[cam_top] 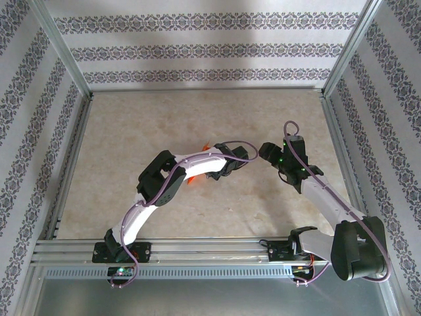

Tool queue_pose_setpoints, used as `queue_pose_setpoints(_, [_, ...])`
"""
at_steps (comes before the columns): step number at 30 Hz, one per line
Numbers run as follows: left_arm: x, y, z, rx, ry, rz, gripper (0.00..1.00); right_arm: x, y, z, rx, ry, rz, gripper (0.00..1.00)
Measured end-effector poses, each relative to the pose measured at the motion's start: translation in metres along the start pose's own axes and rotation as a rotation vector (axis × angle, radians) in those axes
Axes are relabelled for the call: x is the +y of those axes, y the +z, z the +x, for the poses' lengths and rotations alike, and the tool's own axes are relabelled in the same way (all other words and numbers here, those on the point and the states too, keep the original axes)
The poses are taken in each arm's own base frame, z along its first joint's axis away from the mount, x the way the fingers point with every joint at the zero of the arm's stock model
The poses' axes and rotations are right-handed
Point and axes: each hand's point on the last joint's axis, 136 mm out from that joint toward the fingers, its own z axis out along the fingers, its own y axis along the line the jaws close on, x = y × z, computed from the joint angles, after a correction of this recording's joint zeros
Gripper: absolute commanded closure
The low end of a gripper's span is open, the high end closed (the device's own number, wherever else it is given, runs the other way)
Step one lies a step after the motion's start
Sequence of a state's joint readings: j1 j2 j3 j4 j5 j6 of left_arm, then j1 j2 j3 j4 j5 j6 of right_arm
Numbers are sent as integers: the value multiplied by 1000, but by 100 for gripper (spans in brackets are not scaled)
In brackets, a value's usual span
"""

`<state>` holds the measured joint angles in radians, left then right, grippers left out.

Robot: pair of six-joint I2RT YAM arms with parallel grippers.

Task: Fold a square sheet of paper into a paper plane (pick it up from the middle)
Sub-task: Turn over the paper at the center of the table.

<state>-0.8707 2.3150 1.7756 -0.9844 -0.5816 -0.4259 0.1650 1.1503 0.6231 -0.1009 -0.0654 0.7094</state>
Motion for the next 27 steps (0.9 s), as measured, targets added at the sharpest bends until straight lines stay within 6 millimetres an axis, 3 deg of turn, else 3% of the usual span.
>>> queue_pose_setpoints(6, [-7, -5, -2, 12, -21, 55, 61, 0, 0, 1, 3, 3, -1, 27])
queue_pose_setpoints(10, [-17, -17, -1, 30, -58, 152, 58, -1, 1, 2, 7, 12, 2, 27])
queue_pose_setpoints(16, [-63, -54, 0, 42, -87, 414, 55, -3, 4, 3, 15, 28, 11, 27])
queue_pose_setpoints(20, [-82, -87, -6, 25, -104, 597, 54, -4, 4, 2, 11, 31, 11, 27])
queue_pose_setpoints(23, [-80, -118, -14, -22, -125, 715, 54, -5, 4, 3, 12, 31, 11, 27])
queue_pose_setpoints(27, [-55, -149, -18, -108, -155, 783, 57, -2, 5, 5, 23, 31, -6, 27])
